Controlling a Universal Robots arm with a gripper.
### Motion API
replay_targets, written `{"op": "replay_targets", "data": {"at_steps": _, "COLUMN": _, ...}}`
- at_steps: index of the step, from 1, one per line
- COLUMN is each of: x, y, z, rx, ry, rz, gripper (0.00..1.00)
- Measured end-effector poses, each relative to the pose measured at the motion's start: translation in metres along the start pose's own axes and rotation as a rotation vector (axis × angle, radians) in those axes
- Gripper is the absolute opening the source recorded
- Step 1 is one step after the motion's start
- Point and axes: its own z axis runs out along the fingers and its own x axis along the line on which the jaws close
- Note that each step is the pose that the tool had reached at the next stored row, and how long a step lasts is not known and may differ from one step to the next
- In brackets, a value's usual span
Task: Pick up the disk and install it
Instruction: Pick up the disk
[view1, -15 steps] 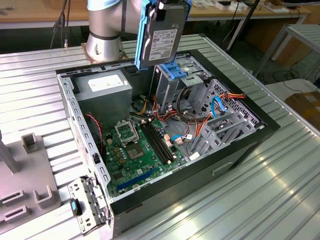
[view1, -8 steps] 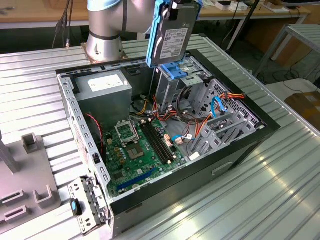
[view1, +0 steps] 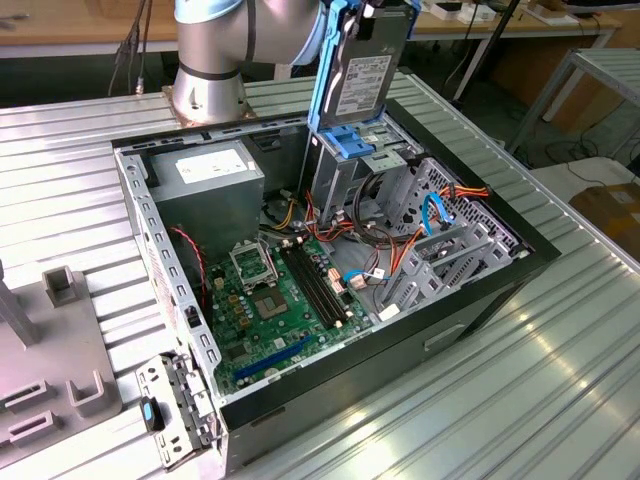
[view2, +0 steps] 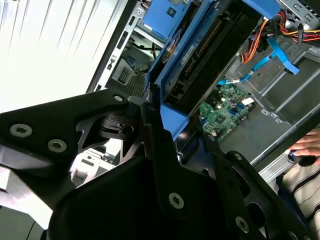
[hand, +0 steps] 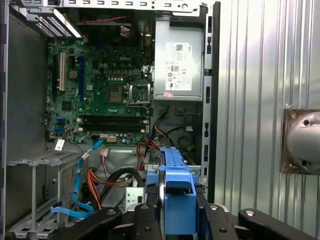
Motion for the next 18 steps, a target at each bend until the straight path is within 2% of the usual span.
{"op": "replay_targets", "data": {"at_steps": 3, "x": 0.0001, "y": -0.002, "z": 0.0, "rx": 0.0, "ry": 0.0, "rz": 0.0, "gripper": 0.37}}
{"op": "replay_targets", "data": {"at_steps": 7, "x": 0.0005, "y": -0.0179, "z": -0.0005, "rx": 0.0, "ry": 0.0, "rz": 0.0, "gripper": 0.37}}
{"op": "replay_targets", "data": {"at_steps": 11, "x": 0.0009, "y": -0.0307, "z": -0.0008, "rx": 0.0, "ry": 0.0, "rz": 0.0, "gripper": 0.37}}
{"op": "replay_targets", "data": {"at_steps": 13, "x": 0.0009, "y": -0.0338, "z": -0.0008, "rx": 0.0, "ry": 0.0, "rz": 0.0, "gripper": 0.37}}
{"op": "replay_targets", "data": {"at_steps": 18, "x": 0.001, "y": -0.0339, "z": -0.0009, "rx": 0.0, "ry": 0.0, "rz": 0.0, "gripper": 0.37}}
